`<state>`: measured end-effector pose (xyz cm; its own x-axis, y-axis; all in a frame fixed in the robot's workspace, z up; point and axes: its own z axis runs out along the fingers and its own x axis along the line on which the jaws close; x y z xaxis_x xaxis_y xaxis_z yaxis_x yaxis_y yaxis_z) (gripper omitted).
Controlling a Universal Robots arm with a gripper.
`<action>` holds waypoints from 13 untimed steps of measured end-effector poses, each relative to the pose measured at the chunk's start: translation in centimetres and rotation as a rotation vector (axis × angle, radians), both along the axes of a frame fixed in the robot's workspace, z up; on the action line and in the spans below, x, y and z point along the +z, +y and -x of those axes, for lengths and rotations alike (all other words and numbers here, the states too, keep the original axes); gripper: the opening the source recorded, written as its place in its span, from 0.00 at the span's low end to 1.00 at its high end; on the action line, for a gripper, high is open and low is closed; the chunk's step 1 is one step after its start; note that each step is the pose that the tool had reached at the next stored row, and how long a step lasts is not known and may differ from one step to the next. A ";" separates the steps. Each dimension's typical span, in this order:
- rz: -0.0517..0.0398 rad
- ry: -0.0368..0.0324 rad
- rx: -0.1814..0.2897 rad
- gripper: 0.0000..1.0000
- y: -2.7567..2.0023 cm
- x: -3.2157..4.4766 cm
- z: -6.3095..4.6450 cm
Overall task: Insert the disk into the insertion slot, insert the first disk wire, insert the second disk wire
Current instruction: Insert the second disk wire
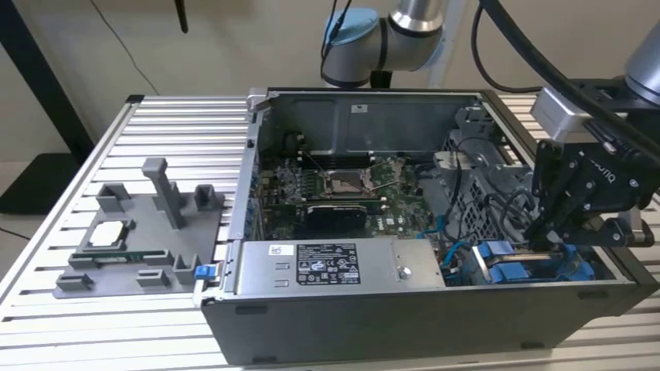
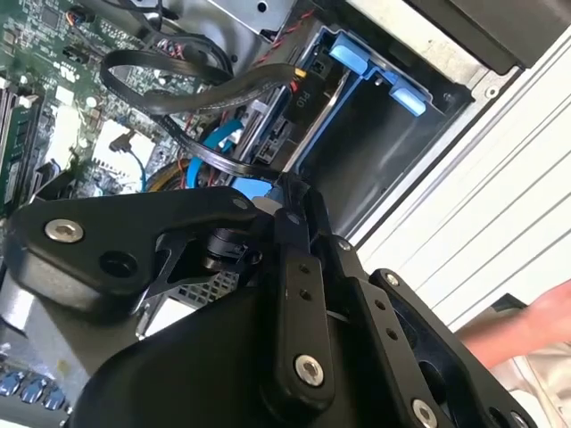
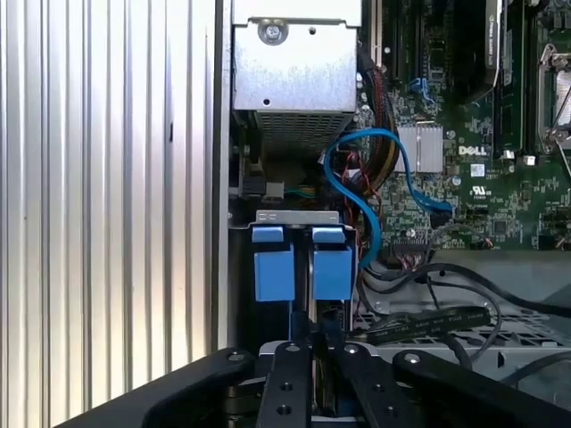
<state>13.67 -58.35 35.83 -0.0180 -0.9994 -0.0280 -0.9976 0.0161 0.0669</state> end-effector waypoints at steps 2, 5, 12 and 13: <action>0.0006 -0.0082 0.000 0.00 0.14 -0.18 0.0; 0.0006 -0.0165 0.000 0.00 0.56 -0.41 0.0; 0.0007 -0.0189 0.000 0.00 1.60 -0.93 0.0; 0.0006 -0.0192 0.001 0.00 1.60 -0.98 -0.1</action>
